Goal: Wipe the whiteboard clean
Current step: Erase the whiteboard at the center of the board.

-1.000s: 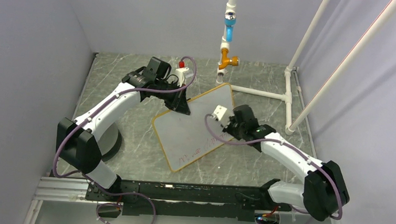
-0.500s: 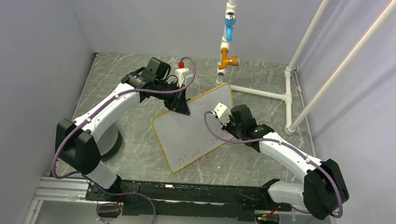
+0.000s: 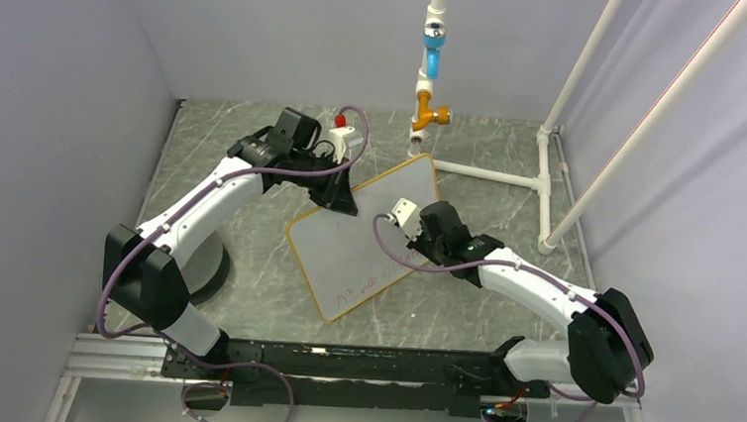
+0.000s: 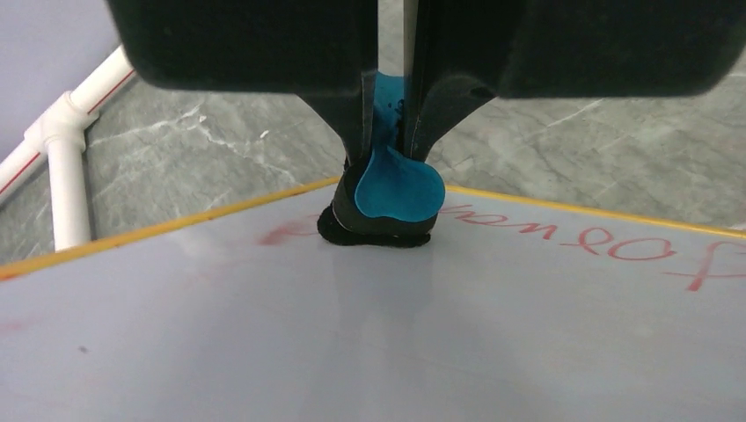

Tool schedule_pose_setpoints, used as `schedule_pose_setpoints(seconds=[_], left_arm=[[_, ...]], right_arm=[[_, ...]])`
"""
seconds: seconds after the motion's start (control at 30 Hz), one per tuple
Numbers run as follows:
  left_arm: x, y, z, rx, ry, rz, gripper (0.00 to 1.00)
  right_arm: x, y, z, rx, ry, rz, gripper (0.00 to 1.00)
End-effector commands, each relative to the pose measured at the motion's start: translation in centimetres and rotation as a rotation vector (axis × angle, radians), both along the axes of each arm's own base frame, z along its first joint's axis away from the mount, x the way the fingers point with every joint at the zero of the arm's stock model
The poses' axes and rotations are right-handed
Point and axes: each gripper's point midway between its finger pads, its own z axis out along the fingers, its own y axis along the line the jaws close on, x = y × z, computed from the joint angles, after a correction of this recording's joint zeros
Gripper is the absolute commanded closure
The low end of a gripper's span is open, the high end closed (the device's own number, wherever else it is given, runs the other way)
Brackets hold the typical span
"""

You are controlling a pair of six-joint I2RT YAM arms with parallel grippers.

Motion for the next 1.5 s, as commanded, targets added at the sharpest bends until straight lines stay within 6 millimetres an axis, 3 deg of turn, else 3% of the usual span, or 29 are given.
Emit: schedule_pose_setpoints(seconds=[0.0, 0.1, 0.3, 0.5, 0.57, 0.7, 0.77, 0.93, 1.0, 1.07, 1.17, 1.23, 1.3, 1.47], left_arm=[[-1.6, -1.3, 4.4, -0.139, -0.048, -0.078, 1.00], [-1.7, -1.3, 4.4, -0.137, -0.048, -0.081, 1.00], [-1.7, -1.2, 4.6, -0.140, -0.055, -0.081, 1.00], [-1.7, -1.2, 4.6, -0.139, -0.054, -0.082, 1.00], [-1.7, -1.2, 4.6, -0.140, -0.057, -0.081, 1.00], [-1.7, -1.2, 4.5, -0.140, -0.052, -0.083, 1.00], [-1.7, -1.3, 4.5, -0.141, -0.052, -0.083, 1.00], [-1.7, -1.3, 4.5, -0.141, -0.053, -0.082, 1.00], [-1.7, -1.3, 4.4, -0.141, -0.051, -0.082, 1.00], [-1.7, -1.3, 4.4, -0.140, -0.050, -0.083, 1.00], [-1.7, -1.2, 4.5, -0.139, -0.052, -0.083, 1.00], [-1.8, -1.3, 4.5, -0.141, -0.052, -0.084, 1.00], [-1.7, -1.2, 4.4, -0.139, -0.050, -0.083, 1.00], [-1.7, -1.3, 4.5, -0.141, -0.053, -0.084, 1.00]], right_arm=[[3.5, -0.3, 3.9, 0.113, -0.102, -0.106, 1.00], [4.6, -0.9, 5.1, 0.119, -0.138, -0.146, 1.00], [4.8, -0.8, 5.3, 0.132, -0.120, -0.172, 1.00], [0.8, 1.8, 2.1, 0.120, 0.025, -0.014, 1.00], [1.2, 1.2, 1.9, 0.108, 0.007, -0.044, 1.00], [4.4, -2.2, 4.1, 0.146, -0.065, -0.187, 1.00], [4.8, -3.0, 4.3, 0.145, -0.065, -0.201, 1.00], [-0.1, 1.1, 0.7, 0.118, 0.066, -0.001, 1.00], [-1.1, 2.2, 0.4, 0.111, 0.062, 0.043, 1.00], [0.2, 1.8, 1.5, 0.102, 0.013, -0.001, 1.00], [3.8, -0.8, 4.3, 0.147, -0.075, -0.134, 1.00], [5.0, -2.3, 5.0, 0.155, -0.087, -0.190, 1.00], [4.9, -2.9, 4.0, 0.126, -0.062, -0.190, 1.00], [0.0, -1.2, -1.1, -0.034, 0.038, 0.024, 1.00]])
